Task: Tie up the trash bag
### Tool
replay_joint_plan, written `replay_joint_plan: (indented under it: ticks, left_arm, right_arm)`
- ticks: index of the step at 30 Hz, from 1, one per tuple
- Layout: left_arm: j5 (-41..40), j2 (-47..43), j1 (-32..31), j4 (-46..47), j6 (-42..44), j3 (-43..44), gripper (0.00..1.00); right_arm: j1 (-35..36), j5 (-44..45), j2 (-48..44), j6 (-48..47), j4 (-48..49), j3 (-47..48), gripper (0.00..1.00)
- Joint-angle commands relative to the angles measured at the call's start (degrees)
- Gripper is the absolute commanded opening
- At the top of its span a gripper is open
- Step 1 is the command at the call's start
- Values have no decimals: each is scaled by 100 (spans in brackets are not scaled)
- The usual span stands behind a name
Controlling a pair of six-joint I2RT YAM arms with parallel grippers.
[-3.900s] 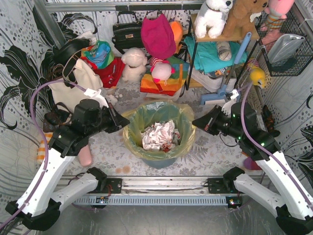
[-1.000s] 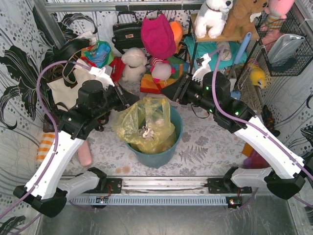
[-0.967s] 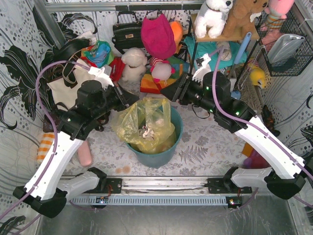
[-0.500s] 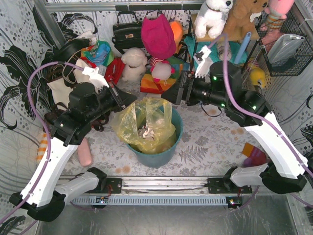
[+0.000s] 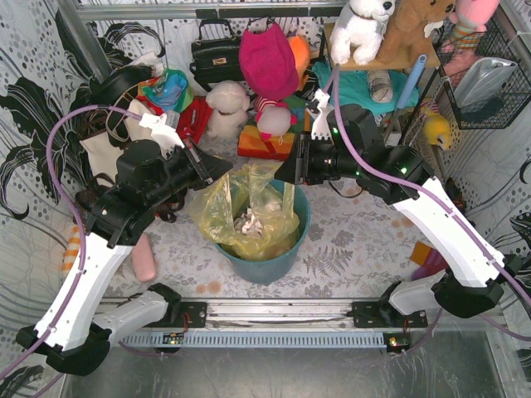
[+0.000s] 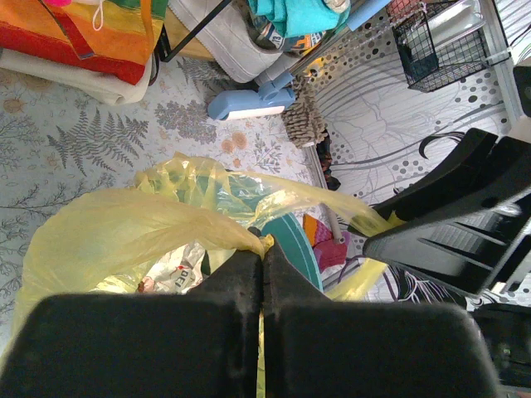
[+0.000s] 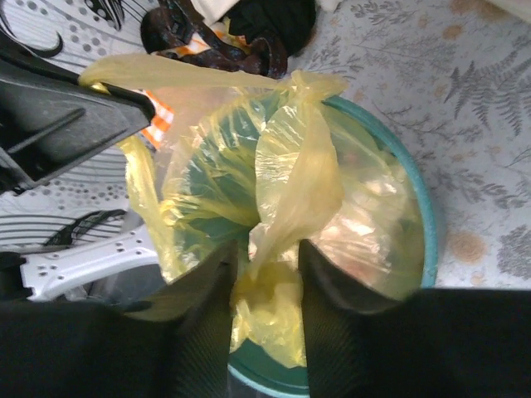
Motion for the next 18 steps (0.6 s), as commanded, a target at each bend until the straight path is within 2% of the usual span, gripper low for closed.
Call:
replay_joint_plan:
  ticks: [1,4,5,11,18]
  left_arm:
    - [57,-105,42,315,-7,53,0]
    - [-93,-92,38,212,68,86,0]
    - [-158,-84,39,160,99,98,0]
    - [-743,-81,53,-9,219,-15,0]
    - [-1337,-20,141,64,334,-380,0]
  right_arm:
    - [24,-17,47,-116,-68,201,26]
    - [24,80,73,-147,-136,285,2]
    - [24,113,80,-150,-146,296,0]
    - [21,388,91,-80,203,-28,0]
    - [15,1049,196,64,1272,-733,0]
